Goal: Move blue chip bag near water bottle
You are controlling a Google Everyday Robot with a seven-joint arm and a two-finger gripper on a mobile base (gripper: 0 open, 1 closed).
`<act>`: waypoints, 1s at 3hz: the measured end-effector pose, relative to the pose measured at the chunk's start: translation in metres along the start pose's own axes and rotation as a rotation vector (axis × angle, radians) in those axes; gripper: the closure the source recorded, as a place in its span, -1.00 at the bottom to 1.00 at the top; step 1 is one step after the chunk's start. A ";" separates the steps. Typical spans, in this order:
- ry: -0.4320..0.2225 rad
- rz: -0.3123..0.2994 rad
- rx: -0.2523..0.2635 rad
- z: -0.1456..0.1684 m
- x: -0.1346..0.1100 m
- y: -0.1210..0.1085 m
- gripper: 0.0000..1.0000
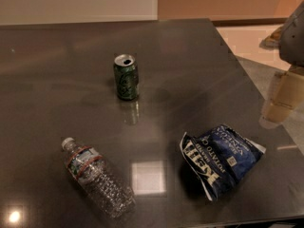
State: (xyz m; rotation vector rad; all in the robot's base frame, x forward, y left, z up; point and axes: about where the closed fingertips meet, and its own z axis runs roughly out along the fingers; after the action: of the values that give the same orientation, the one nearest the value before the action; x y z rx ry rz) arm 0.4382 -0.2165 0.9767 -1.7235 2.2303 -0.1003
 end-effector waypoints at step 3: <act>-0.073 -0.120 -0.138 0.013 -0.024 0.032 -1.00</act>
Offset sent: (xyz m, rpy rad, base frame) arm -0.0173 0.0320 -0.0155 0.0397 0.1246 0.2267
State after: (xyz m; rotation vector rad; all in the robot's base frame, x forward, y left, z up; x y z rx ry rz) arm 0.4177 -0.1830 0.9616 -1.9007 2.1256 0.0895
